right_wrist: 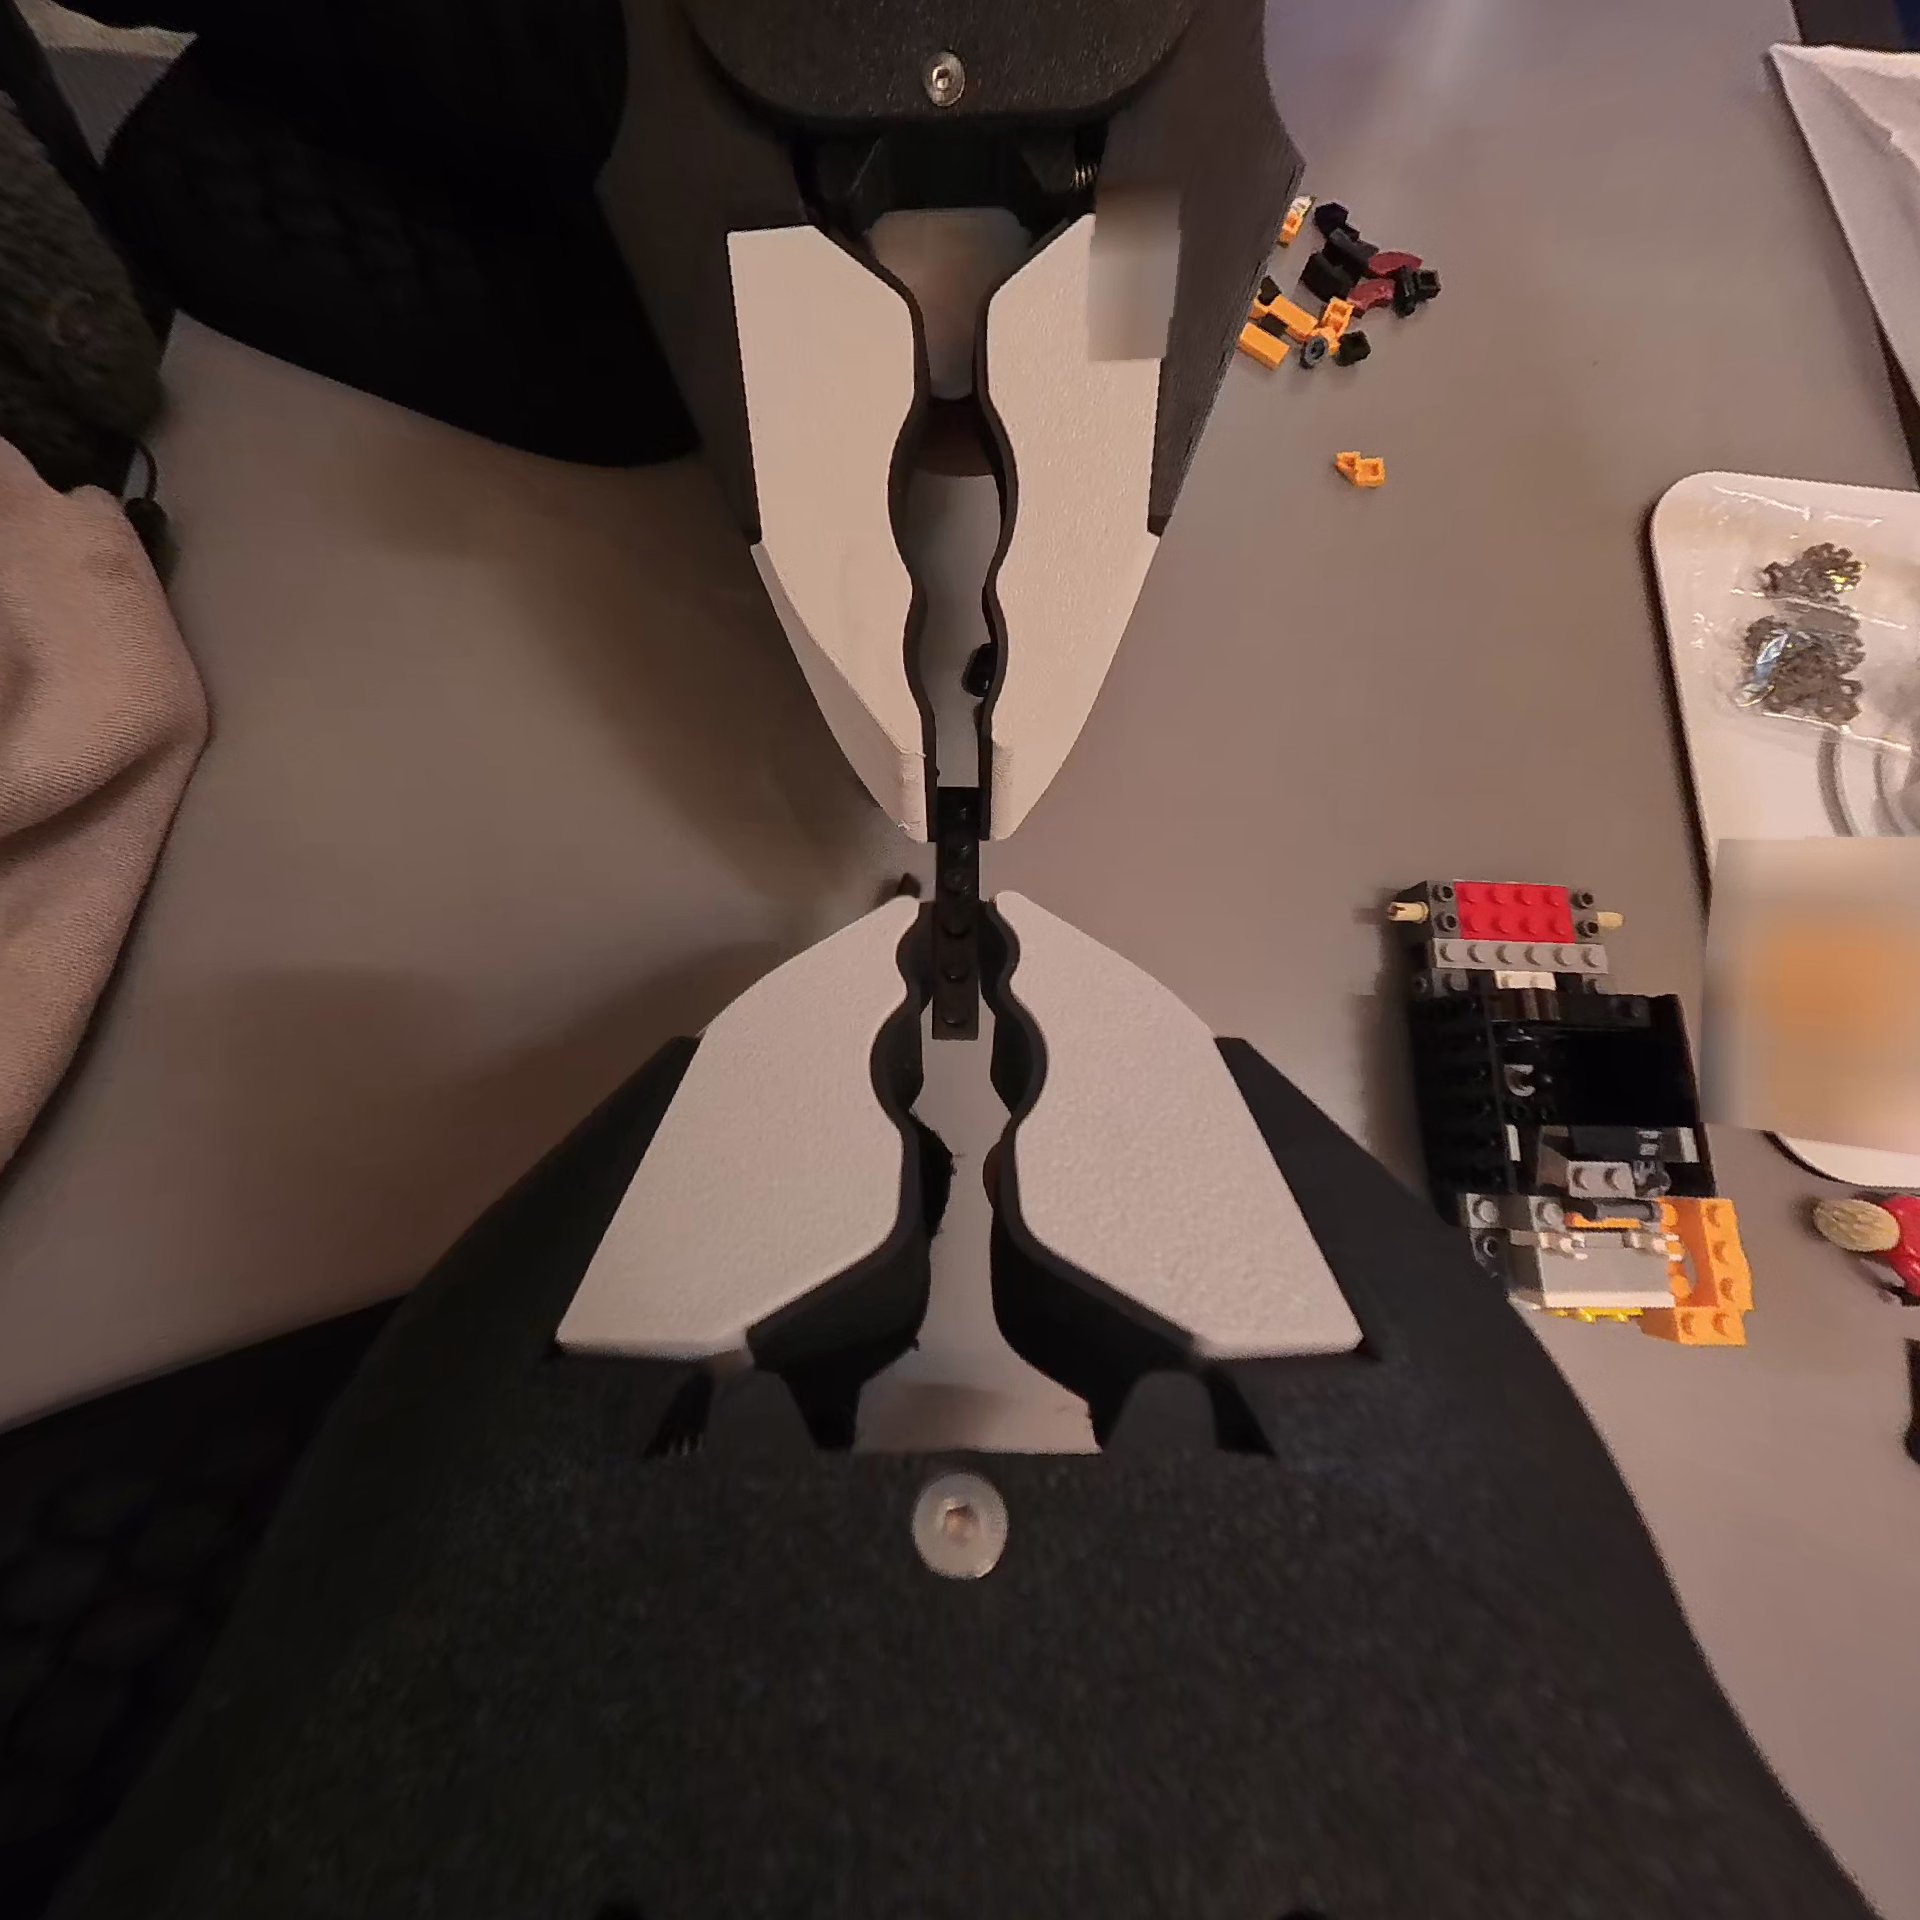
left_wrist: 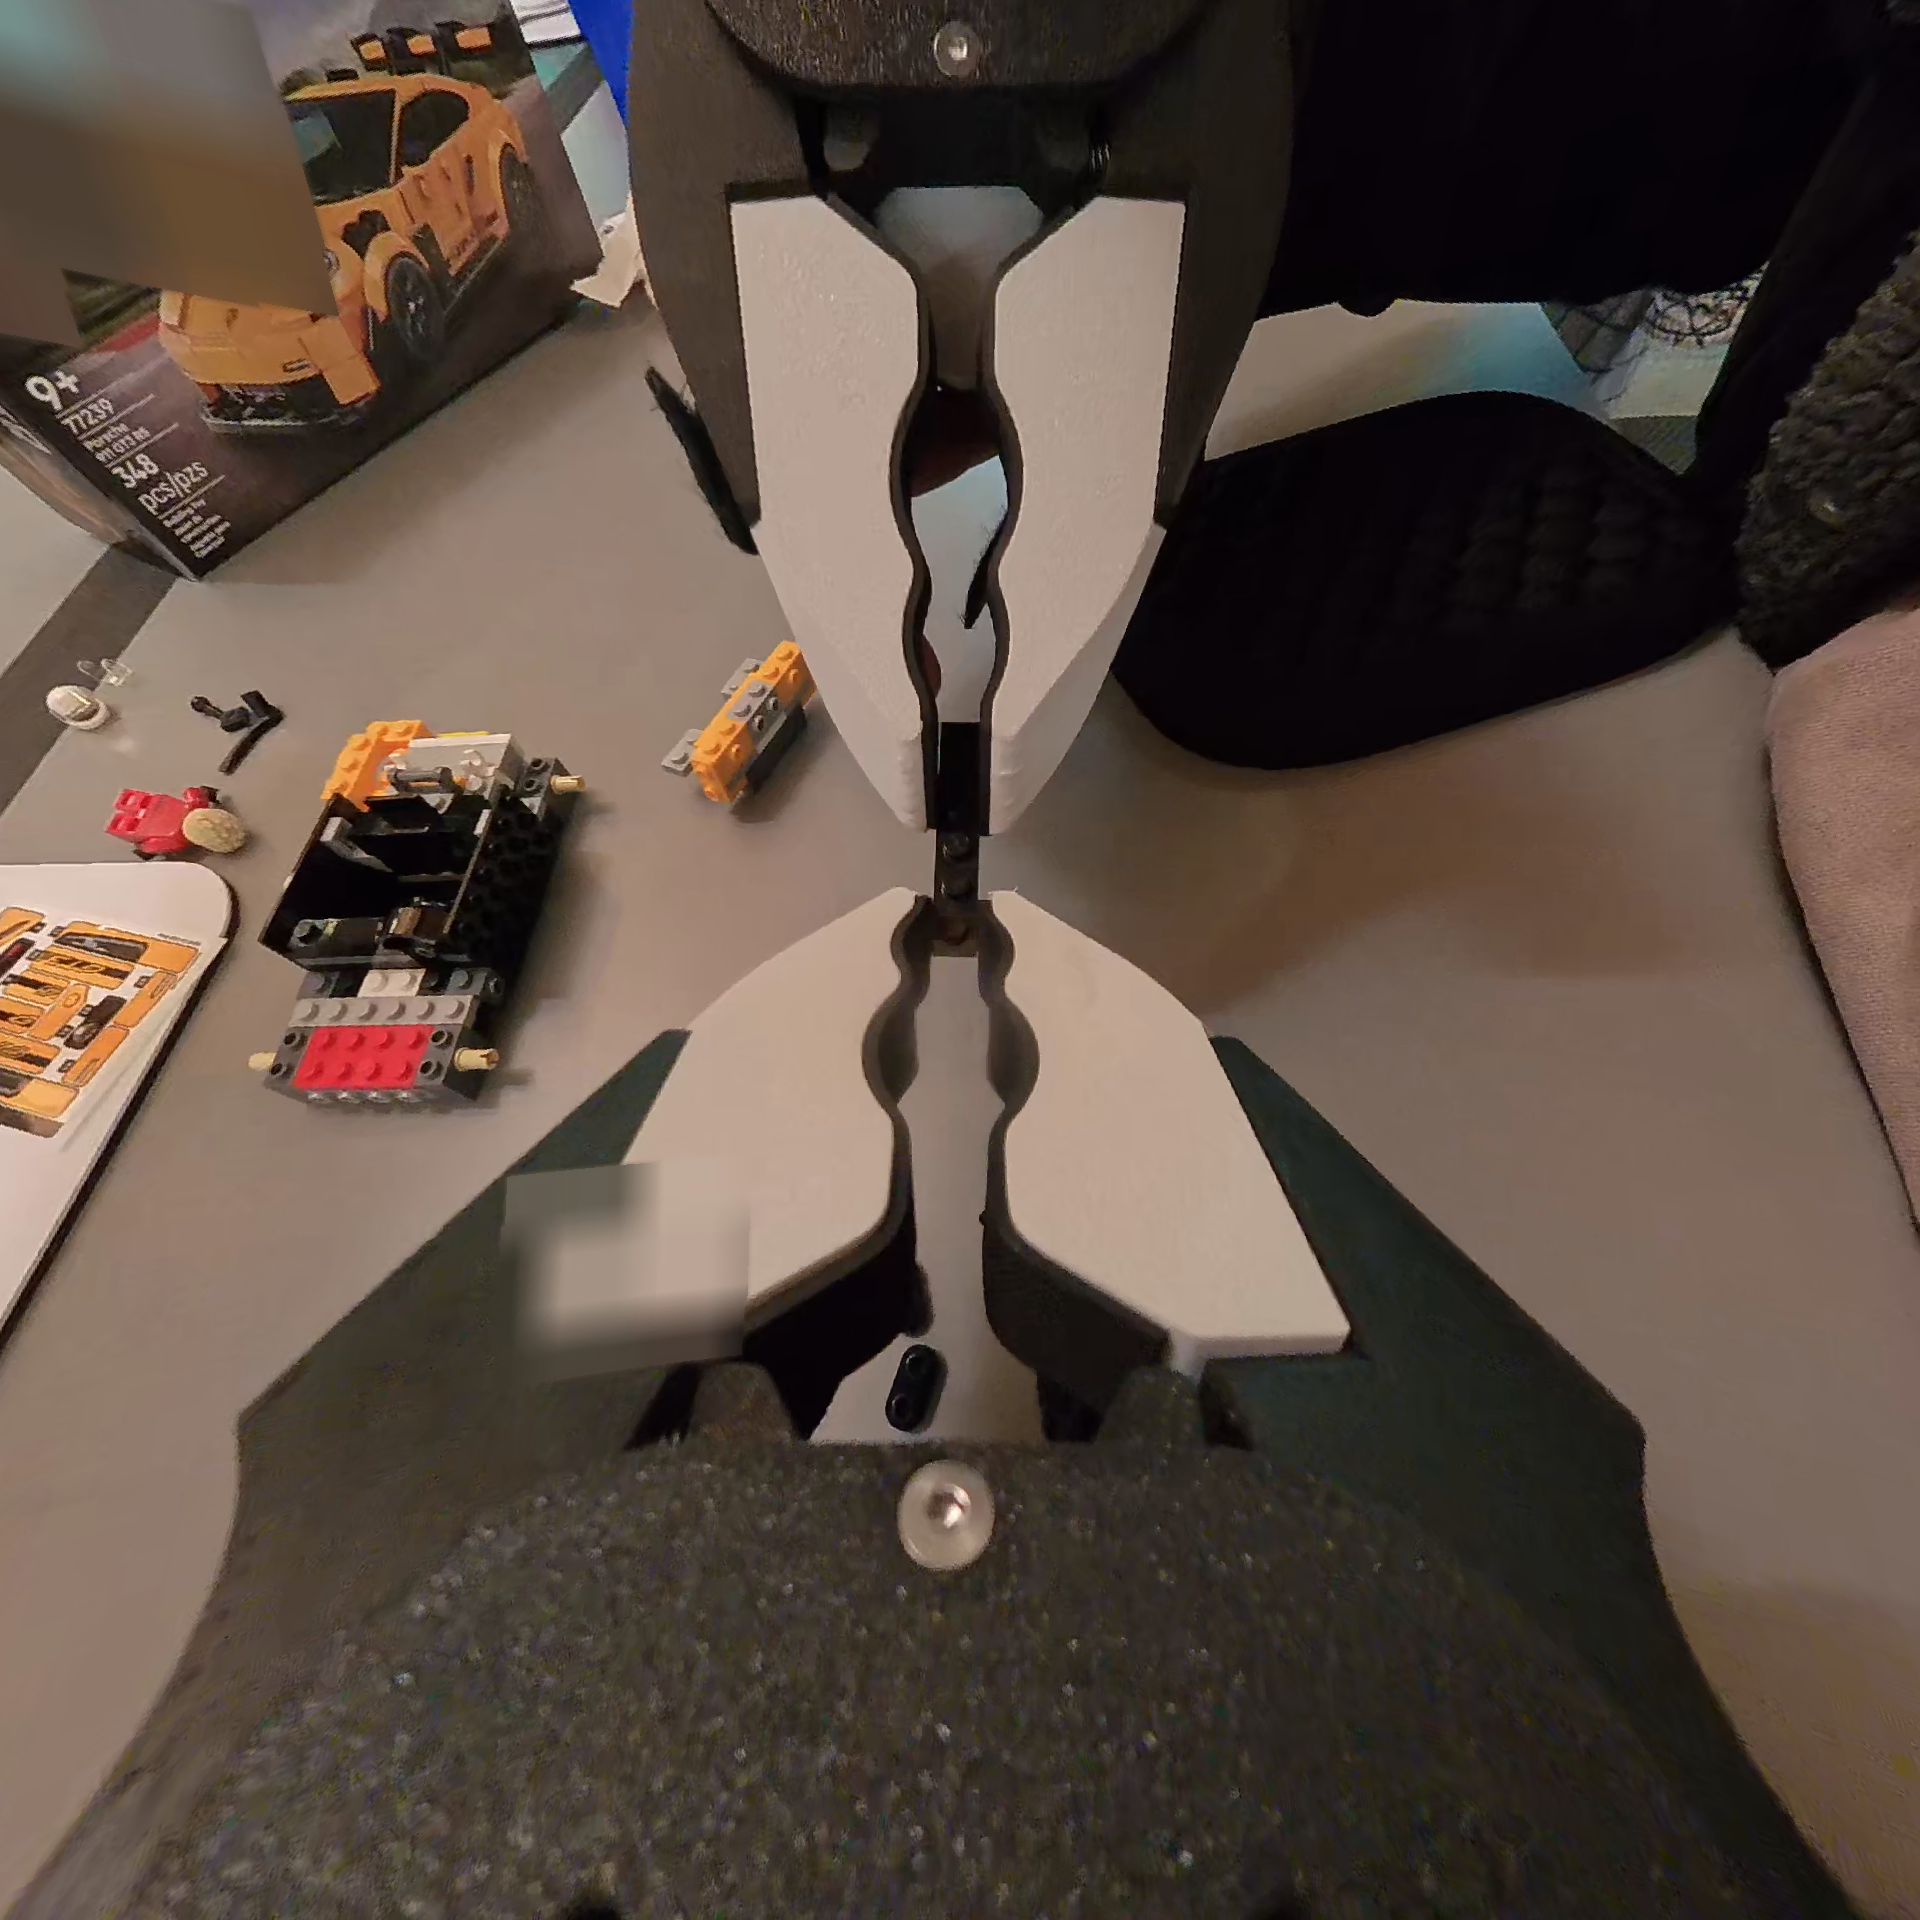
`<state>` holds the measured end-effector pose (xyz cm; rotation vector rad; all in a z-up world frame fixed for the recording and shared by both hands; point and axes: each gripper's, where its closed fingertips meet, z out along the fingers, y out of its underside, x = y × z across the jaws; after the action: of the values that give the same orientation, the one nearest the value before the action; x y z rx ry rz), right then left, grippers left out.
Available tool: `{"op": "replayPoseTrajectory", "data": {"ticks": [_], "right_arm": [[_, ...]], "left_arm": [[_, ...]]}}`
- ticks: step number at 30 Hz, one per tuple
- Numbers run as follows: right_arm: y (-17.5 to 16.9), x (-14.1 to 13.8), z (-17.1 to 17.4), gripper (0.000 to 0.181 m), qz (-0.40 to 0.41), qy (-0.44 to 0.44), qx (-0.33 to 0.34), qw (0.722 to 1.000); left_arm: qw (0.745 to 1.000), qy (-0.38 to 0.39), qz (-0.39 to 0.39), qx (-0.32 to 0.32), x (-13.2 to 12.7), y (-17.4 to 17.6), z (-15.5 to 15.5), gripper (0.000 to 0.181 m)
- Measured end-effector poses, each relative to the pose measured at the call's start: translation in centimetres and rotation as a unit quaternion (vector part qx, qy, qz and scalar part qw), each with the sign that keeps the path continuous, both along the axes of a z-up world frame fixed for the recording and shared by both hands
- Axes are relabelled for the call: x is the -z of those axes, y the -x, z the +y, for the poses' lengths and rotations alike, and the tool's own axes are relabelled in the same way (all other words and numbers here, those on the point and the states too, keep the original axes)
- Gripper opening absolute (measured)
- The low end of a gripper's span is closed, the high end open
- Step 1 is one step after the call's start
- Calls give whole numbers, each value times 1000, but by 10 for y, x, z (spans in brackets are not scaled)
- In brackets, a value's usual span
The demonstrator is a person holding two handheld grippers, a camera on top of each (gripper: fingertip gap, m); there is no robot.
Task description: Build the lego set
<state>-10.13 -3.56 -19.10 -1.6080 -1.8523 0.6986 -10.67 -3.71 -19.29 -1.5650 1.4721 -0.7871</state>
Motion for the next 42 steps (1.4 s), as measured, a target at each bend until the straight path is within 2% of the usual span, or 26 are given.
{"op": "replayPoseTrajectory", "data": {"ticks": [5,10,14,22,31,35,42], "right_arm": [[-5,9,1,8,-18,6,4,1000],[-24,39,3,7,-82,19,12,996],[-26,51,1,8,-96,34,4,995],[-23,62,-1,8,-121,31,-35,992],[-28,60,0,14,-123,20,-26,992],[-27,64,1,8,-134,20,-24,990],[-30,62,-5,8,-173,-22,-116,978]], "left_arm": [[1000,15,5,-8,2,7,4,16],[998,36,56,-6,21,16,1,13],[995,43,84,6,34,13,-6,11],[995,51,88,10,39,10,-9,11],[995,57,83,7,40,11,-8,12],[995,62,81,11,41,10,-9,12],[994,89,64,3,38,9,-8,14]]}}
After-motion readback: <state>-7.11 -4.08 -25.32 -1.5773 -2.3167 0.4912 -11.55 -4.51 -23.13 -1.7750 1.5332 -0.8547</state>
